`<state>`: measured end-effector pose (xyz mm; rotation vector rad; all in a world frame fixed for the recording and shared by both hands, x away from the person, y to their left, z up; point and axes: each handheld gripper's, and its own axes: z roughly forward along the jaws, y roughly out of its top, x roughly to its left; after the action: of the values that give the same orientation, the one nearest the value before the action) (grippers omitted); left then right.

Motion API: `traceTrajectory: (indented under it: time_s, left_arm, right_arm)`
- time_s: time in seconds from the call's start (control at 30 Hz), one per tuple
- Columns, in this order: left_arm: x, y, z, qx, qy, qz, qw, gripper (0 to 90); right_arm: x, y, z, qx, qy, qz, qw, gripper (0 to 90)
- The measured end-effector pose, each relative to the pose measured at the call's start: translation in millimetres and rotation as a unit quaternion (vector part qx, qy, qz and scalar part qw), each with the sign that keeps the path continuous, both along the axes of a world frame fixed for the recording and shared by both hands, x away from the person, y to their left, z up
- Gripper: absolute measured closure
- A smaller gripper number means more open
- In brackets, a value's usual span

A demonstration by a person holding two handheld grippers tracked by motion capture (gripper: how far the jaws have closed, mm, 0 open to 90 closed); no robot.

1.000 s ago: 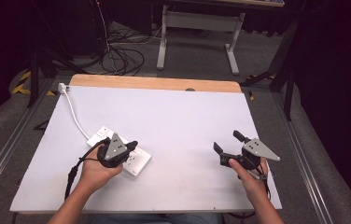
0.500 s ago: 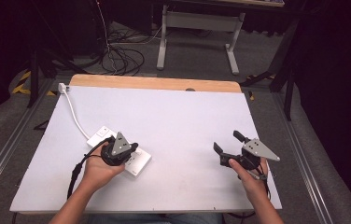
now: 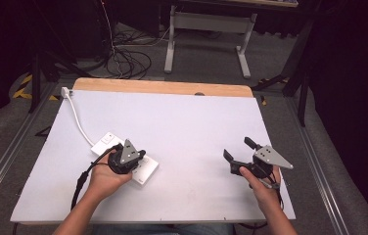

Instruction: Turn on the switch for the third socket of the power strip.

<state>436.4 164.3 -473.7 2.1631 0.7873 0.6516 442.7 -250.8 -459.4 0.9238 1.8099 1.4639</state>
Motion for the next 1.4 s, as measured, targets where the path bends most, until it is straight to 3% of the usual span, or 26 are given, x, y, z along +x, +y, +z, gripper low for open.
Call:
traceTrajectory:
  time_s: [0.2,1.13,1.4]
  left_arm:
    - [0.0,-2.3,-2.8,0.012,0.006,-0.004,0.9999,89.8]
    - [0.4,-2.3,-4.7,0.001,0.008,-0.001,1.0,89.9]
    - [0.5,-1.7,-5.5,-0.014,0.014,0.011,0.9997,90.0]
  right_arm:
    - [0.1,-0.2,0.0,0.0,0.0,0.0,1.0,8.9]
    - [-0.3,-0.5,0.5,0.002,-0.001,-0.002,1.0,9.0]
    - [-0.8,-0.4,0.9,0.003,-0.001,-0.001,1.0,9.0]
